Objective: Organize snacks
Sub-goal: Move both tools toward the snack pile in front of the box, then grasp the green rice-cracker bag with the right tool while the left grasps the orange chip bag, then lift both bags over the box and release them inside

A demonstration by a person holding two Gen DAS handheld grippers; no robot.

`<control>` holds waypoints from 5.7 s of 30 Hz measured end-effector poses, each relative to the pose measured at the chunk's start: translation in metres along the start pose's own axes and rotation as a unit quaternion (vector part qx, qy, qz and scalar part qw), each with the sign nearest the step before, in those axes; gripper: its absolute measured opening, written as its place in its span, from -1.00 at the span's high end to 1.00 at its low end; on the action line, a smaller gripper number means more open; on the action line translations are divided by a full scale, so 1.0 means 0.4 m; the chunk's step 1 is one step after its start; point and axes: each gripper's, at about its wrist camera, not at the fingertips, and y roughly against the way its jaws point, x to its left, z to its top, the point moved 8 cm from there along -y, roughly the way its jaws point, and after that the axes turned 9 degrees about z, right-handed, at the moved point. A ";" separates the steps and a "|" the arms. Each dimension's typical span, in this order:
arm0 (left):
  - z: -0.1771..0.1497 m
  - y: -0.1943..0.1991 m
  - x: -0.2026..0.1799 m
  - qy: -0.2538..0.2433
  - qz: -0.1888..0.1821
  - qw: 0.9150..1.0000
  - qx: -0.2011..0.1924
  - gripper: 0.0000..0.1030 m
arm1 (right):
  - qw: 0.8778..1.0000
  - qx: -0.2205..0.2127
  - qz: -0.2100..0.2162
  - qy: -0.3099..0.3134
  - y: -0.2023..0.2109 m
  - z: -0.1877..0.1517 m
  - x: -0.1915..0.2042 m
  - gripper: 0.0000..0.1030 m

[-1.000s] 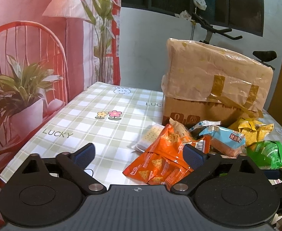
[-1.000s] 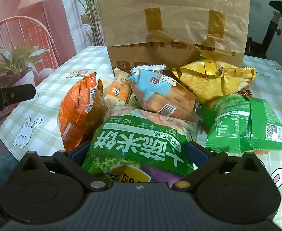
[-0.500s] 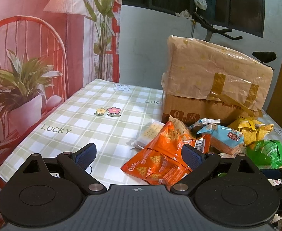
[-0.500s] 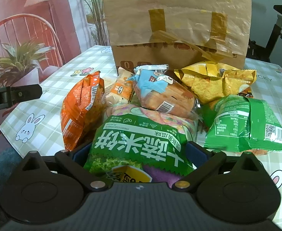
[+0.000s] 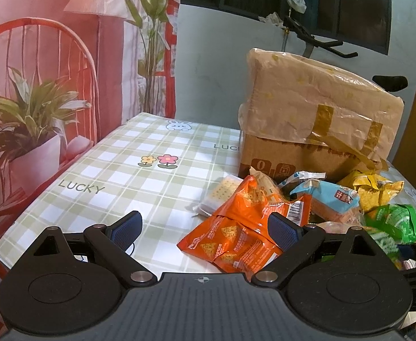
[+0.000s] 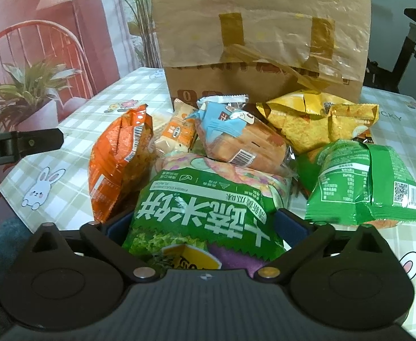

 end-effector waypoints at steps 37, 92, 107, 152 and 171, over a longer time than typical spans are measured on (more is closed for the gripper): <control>-0.020 -0.028 -0.019 0.006 -0.020 1.000 0.016 -0.87 | 0.983 -0.174 0.059 0.018 0.219 0.112 0.045 -0.51; -0.032 -0.134 -0.095 0.003 -0.084 0.996 0.041 -0.07 | 0.979 -0.193 0.002 0.065 0.129 0.094 -0.059 -0.51; 0.070 -0.031 -0.081 0.025 -0.105 0.994 -0.028 -0.06 | 0.974 -0.213 0.000 0.072 0.168 0.095 -0.047 -0.51; 0.552 -0.101 -0.314 0.003 -0.193 0.972 -0.133 -0.06 | 0.956 -0.266 -0.006 0.119 0.206 0.599 -0.175 -0.51; 0.596 -0.329 -0.394 -0.006 -0.185 0.982 -0.044 -0.49 | 0.998 -0.065 0.019 0.017 -0.060 0.724 -0.328 -0.59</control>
